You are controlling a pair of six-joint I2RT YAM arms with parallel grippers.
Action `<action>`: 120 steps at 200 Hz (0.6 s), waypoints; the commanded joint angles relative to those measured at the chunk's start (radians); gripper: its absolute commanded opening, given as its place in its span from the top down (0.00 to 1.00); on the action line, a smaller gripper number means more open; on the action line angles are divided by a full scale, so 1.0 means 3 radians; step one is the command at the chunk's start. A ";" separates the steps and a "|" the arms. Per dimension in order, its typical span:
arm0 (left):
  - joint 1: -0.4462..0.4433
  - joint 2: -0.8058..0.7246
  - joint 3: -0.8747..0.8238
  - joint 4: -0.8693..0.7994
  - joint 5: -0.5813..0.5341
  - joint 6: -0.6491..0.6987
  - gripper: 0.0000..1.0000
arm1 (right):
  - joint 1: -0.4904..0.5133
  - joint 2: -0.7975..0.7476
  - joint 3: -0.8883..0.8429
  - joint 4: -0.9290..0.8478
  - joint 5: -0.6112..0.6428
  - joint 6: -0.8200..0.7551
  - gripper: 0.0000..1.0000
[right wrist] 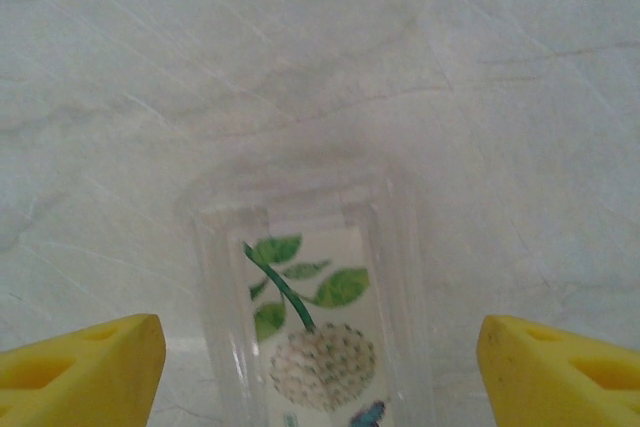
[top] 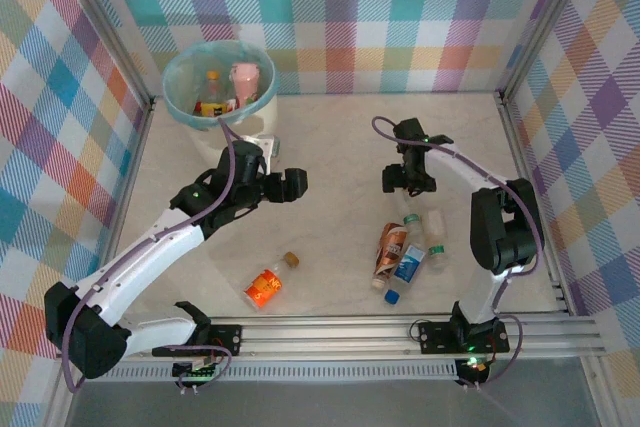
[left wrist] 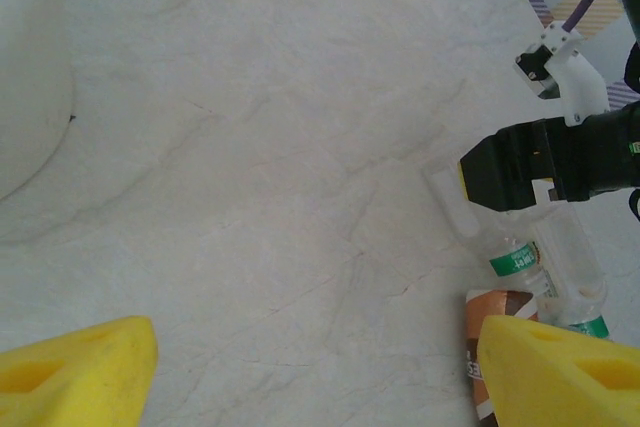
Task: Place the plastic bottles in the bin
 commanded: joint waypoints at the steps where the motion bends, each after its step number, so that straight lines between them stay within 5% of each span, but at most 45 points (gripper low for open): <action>1: -0.0029 -0.0031 0.0121 -0.0039 -0.0091 0.0114 0.16 | -0.0013 0.0127 0.0137 -0.0039 -0.0074 -0.0078 0.19; 74: -0.0028 0.0126 0.0240 -0.0063 -0.0147 0.0166 0.16 | -0.0012 0.0276 0.0078 -0.0002 -0.0076 -0.0078 0.20; 120: -0.0027 0.0239 0.0226 -0.0054 -0.0172 0.0183 0.16 | -0.0013 0.0244 0.0118 0.0046 -0.0048 -0.0134 0.30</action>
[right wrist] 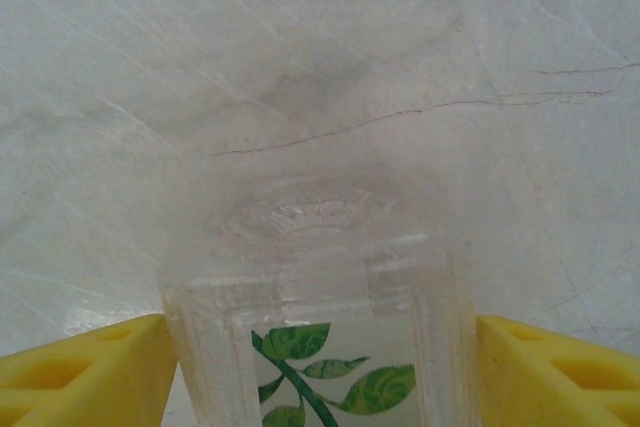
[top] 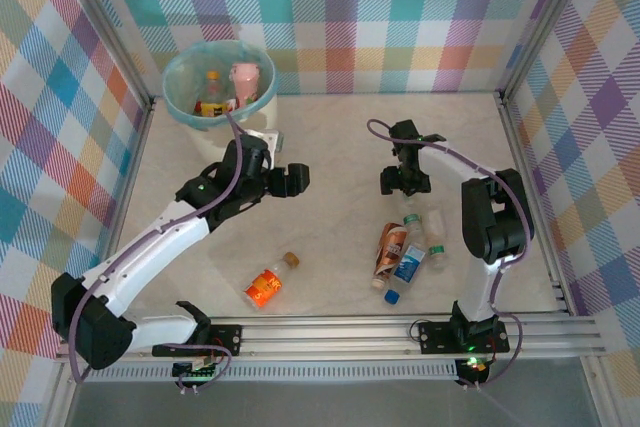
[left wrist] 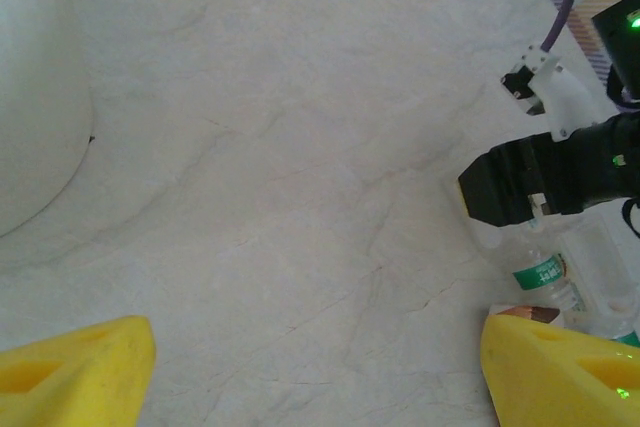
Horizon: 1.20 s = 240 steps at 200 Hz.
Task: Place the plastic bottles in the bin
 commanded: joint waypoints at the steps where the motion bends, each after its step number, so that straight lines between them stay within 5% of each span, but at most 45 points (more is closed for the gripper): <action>1: -0.0027 0.0040 0.0054 -0.0016 -0.0062 0.0057 0.16 | -0.0012 -0.0022 0.0034 0.0028 -0.0006 -0.0076 0.30; 73: -0.0027 0.0109 0.0069 0.0086 -0.0027 0.0016 0.16 | -0.0012 -0.0310 0.0128 0.0137 -0.0040 -0.0163 0.43; 135: -0.0031 0.0284 0.0089 0.0447 0.0355 0.0163 0.16 | -0.0008 -0.0889 0.0102 0.0343 -0.0284 -0.0129 0.48; 158: -0.0036 0.0370 0.0089 0.0842 0.0726 0.0154 0.15 | -0.0007 -0.1208 0.0034 0.0548 -0.0699 -0.0038 0.48; 201: -0.0160 0.0601 0.0143 0.1348 0.1229 0.0152 0.13 | -0.0004 -0.1594 -0.0240 0.1279 -0.2152 0.0558 0.48; 240: -0.0304 0.0610 0.0116 0.1552 0.1422 0.0261 0.13 | 0.0029 -0.1786 -0.0485 0.1921 -0.2706 0.1031 0.49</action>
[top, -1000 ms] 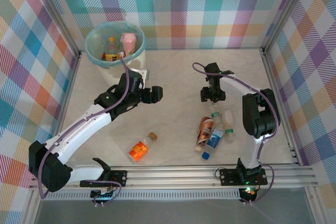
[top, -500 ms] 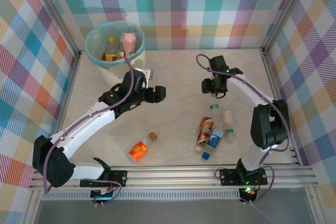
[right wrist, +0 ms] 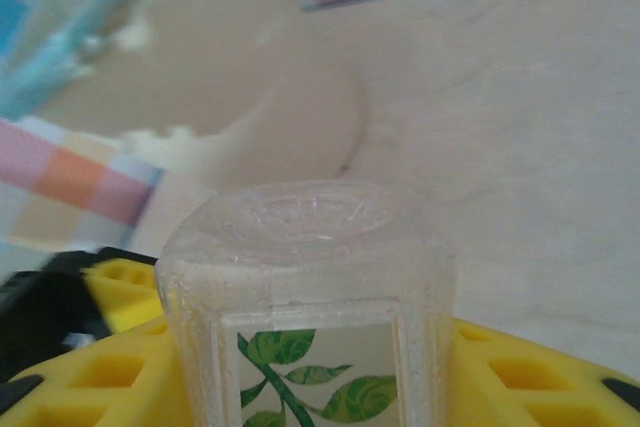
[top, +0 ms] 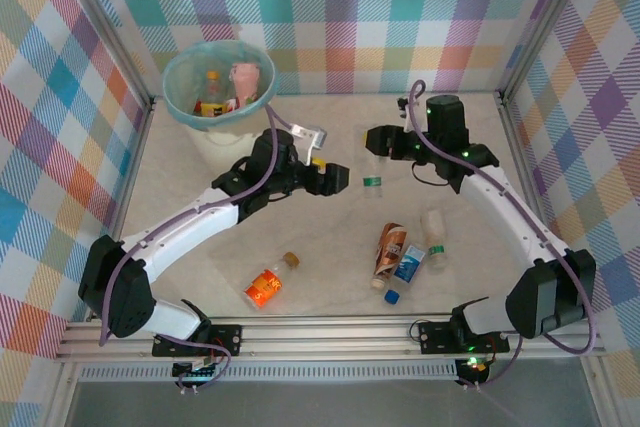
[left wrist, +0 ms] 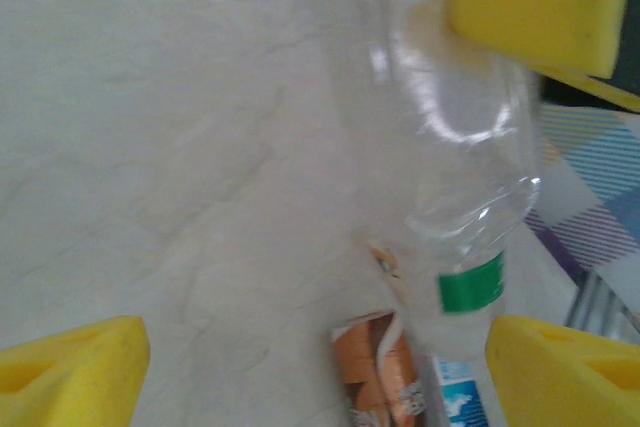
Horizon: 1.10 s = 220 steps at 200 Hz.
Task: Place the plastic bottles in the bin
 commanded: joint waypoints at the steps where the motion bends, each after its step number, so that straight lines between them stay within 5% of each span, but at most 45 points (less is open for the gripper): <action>1: -0.0087 -0.0025 0.0082 0.0326 0.0251 0.0120 0.13 | 0.0024 -0.0104 -0.0144 0.0595 -0.0685 0.0418 0.49; 117: -0.0090 -0.0261 -0.0002 0.0794 0.0792 -0.0067 0.29 | 0.0154 -0.0191 -0.0360 0.1636 -0.1803 0.0745 0.48; 148: -0.0092 -0.0347 -0.0051 0.0863 0.0779 -0.0115 0.29 | 0.0212 -0.0208 -0.0359 0.1646 -0.1846 0.0703 0.47; 176: -0.0092 -0.0391 -0.0066 0.0845 0.0679 -0.0135 0.18 | 0.0249 -0.0208 -0.0350 0.1731 -0.1961 0.0734 0.47; 220: -0.0091 -0.0448 -0.0093 0.0971 0.0836 -0.0185 0.23 | 0.0300 -0.0253 -0.0322 0.1804 -0.2113 0.0736 0.47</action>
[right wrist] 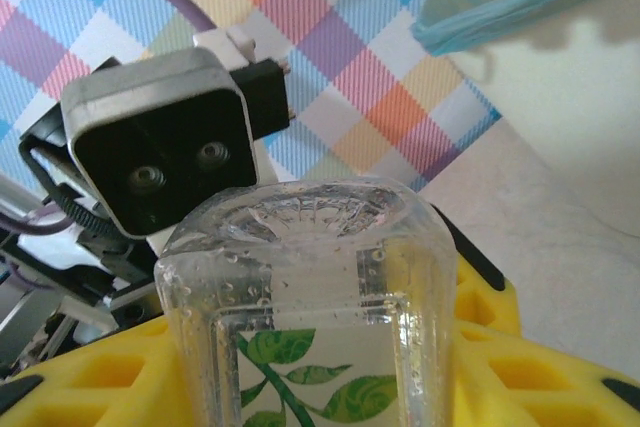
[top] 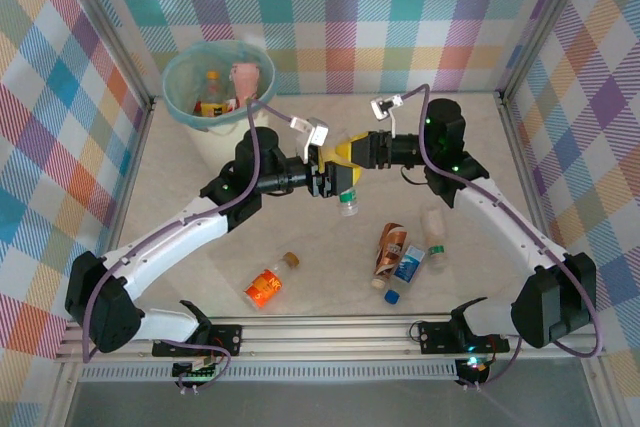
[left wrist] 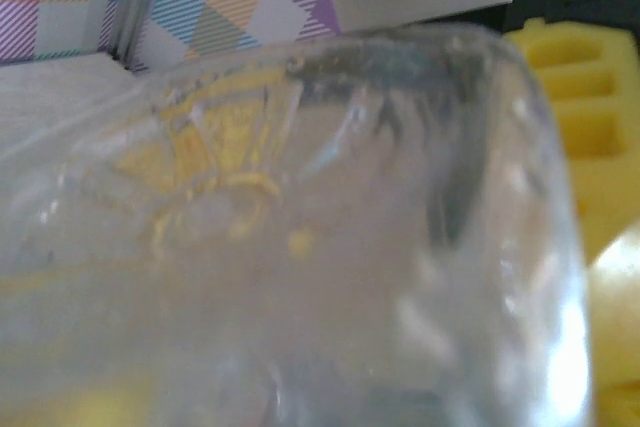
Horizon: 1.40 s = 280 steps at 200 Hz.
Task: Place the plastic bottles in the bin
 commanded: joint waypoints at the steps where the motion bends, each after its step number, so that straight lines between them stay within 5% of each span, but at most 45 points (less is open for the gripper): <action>1: -0.0019 -0.0120 -0.0036 0.0248 0.0100 -0.0040 0.24 | 0.0032 -0.0121 0.0014 0.0162 -0.0274 0.0011 0.47; 55: -0.0019 -0.0250 -0.0080 0.0255 0.0262 -0.0014 0.37 | 0.0032 -0.0198 0.0055 0.0037 -0.0176 -0.0074 0.44; 103: -0.0019 -0.0332 -0.0026 0.0056 0.0084 0.0054 0.48 | 0.0036 -0.0278 0.0215 -0.0323 0.0187 -0.0229 0.23; 142: -0.0017 -0.0413 0.0311 -0.0488 -0.0366 0.0280 0.57 | 0.0037 -0.0439 0.0517 -0.1068 0.1315 -0.0526 0.11; 184: 0.0034 -0.0362 0.1215 -0.1401 -0.1367 0.0732 0.60 | 0.0036 -0.0626 0.0596 -0.1378 0.2400 -0.0700 0.11; 230: 0.0580 0.0232 0.2413 -0.2204 -0.2457 0.1038 0.62 | 0.0035 -0.0520 0.0560 -0.1413 0.2407 -0.0510 0.13; 280: 0.1629 0.0969 0.3074 -0.2388 -0.2516 0.0842 0.65 | 0.0133 -0.0079 0.0525 -0.1221 0.1835 0.0008 0.18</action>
